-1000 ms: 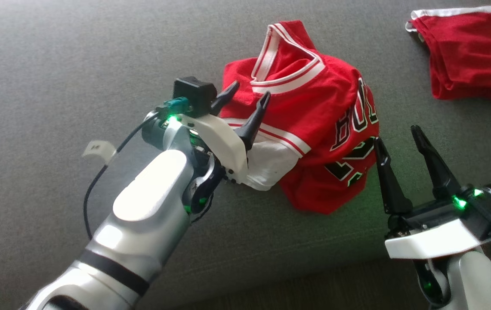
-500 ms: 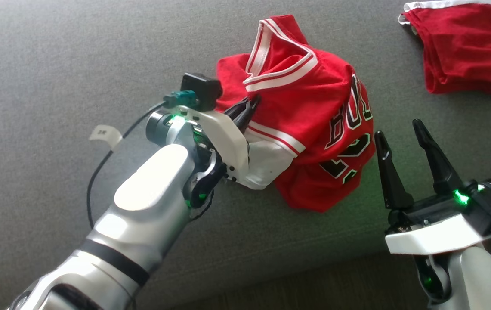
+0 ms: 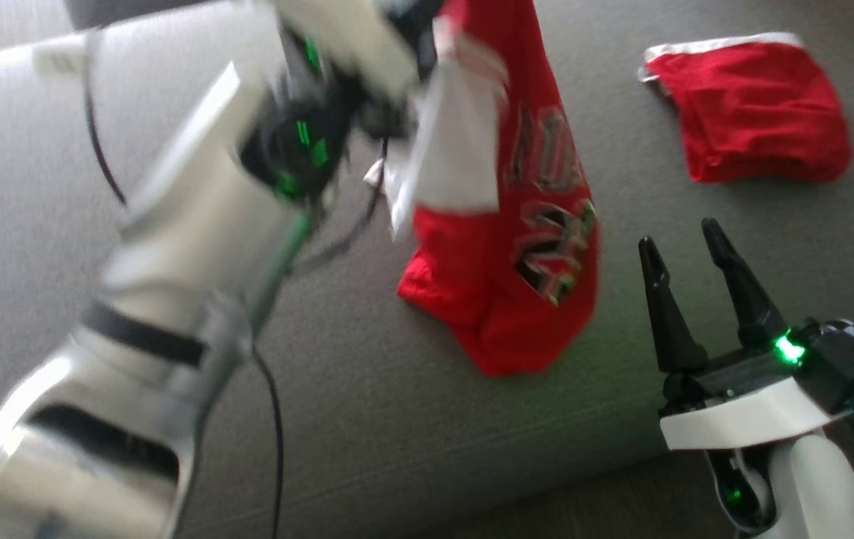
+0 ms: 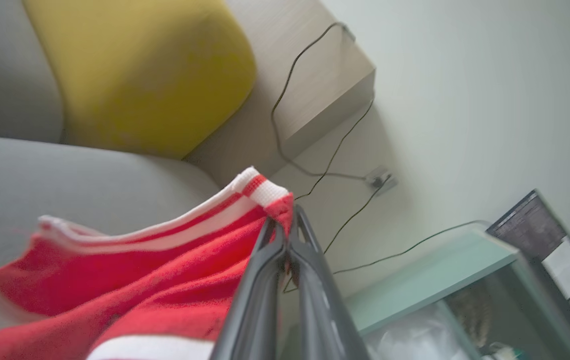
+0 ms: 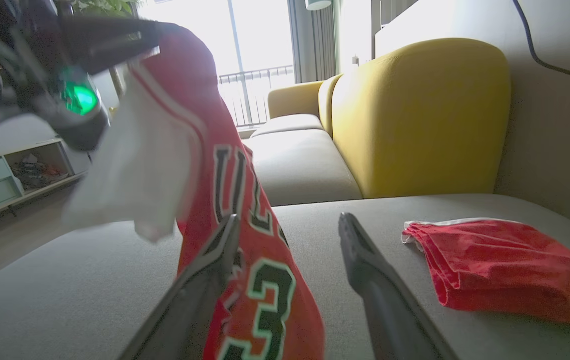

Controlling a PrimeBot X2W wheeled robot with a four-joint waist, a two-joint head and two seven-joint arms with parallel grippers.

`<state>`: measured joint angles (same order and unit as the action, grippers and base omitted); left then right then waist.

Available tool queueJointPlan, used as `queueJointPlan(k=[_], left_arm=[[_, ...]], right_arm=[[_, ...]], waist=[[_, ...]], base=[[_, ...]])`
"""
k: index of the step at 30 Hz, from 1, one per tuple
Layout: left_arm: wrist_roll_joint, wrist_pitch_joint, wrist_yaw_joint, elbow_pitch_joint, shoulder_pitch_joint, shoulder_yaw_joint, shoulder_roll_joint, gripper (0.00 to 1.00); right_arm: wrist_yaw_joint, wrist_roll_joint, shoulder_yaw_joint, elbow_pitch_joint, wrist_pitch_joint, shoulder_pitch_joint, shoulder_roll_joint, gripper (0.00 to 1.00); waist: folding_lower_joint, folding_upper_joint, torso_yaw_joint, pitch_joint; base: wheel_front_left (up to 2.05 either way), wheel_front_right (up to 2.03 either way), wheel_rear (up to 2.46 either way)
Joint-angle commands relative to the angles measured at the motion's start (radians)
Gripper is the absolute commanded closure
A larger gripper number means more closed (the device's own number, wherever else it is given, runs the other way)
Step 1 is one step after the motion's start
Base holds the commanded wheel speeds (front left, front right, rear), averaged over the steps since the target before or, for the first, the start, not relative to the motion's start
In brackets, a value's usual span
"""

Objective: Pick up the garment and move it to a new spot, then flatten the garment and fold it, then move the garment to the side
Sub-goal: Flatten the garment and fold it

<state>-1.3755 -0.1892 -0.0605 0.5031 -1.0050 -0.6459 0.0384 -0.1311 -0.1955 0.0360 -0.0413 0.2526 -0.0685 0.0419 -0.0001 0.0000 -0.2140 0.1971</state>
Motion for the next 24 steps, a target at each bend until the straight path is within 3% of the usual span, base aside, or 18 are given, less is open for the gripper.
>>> queueJointPlan(k=[1, 5, 15, 19, 24], left_arm=[[-0.055, 0.009, 0.034, -0.055, -0.118, 0.061, 0.012, 1.00], [-0.177, 0.059, 0.098, -0.085, -0.251, 0.096, 0.012, 1.00], [-0.317, 0.236, 0.211, -0.027, -0.460, 0.101, 0.012, 1.00], [-0.372, 0.337, 0.256, 0.039, -0.473, 0.101, 0.012, 1.00], [-0.399, 0.397, 0.302, 0.175, -0.351, 0.082, 0.012, 1.00]], right_arm=[[0.000, -0.008, 0.026, -0.024, 0.009, 0.006, 0.008, 0.00], [0.000, -0.014, 0.027, -0.022, 0.009, 0.019, 0.008, 0.00], [0.000, -0.022, 0.027, -0.018, 0.009, 0.045, 0.008, 0.00], [0.000, -0.026, 0.018, -0.025, 0.009, 0.050, 0.008, 0.00], [0.000, -0.032, 0.014, -0.038, 0.009, 0.047, 0.008, 0.00]], waist=[[0.0001, 0.0000, -0.033, -0.050], [0.0001, 0.0000, -0.051, -0.084], [0.0001, 0.0000, -0.043, -0.140], [0.0001, 0.0000, -0.019, -0.150], [0.0001, 0.0000, 0.010, -0.135]], base=[[0.00, 0.00, 0.00], [0.00, 0.00, 0.00], [0.00, 0.00, 0.00], [0.00, 0.00, 0.00], [0.00, 0.00, 0.00]])
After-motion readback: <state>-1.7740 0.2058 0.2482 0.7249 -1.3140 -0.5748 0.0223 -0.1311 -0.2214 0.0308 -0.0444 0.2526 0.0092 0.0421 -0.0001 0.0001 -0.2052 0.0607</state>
